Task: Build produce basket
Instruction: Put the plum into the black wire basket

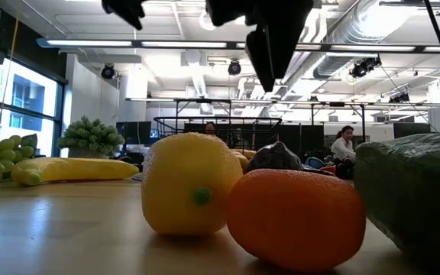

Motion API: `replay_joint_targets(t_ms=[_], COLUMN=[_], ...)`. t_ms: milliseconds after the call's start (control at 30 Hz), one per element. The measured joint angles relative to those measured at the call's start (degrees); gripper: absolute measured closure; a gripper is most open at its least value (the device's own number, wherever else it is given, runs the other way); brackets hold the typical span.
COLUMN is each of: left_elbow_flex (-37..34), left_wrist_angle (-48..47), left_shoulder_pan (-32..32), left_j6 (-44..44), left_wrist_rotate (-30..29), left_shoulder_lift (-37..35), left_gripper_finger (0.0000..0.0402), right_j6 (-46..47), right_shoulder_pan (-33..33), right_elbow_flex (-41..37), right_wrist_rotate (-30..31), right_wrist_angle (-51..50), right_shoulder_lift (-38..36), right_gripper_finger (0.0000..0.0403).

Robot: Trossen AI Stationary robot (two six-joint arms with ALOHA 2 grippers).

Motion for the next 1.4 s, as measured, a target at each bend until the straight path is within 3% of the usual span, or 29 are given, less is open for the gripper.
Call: replay_joint_targets(t_ms=[200,433,1400], left_elbow_flex=[-8.40,-12.85,-13.72], left_wrist_angle=[3.10,3.52,3.53], left_shoulder_pan=[-0.40,-0.40,-0.40], left_j6=[-3.65,-5.75,-5.75], left_wrist_rotate=[-0.77,-1.08,-1.22], left_shoulder_lift=[-4.76,-8.61,-10.63], left_gripper_finger=[0.0135,0.0135,0.0135], right_j6=[0.14,1.52,4.25], right_shoulder_pan=[-0.01,-0.53,-1.89], right_elbow_flex=[0.00,0.00,0.27], right_wrist_rotate=[-0.63,-0.77,-0.04], right_wrist_angle=[0.11,2.11,1.45], right_shoulder_lift=[3.51,6.24,14.58], right_gripper_finger=[0.0130,0.0130,0.0131])
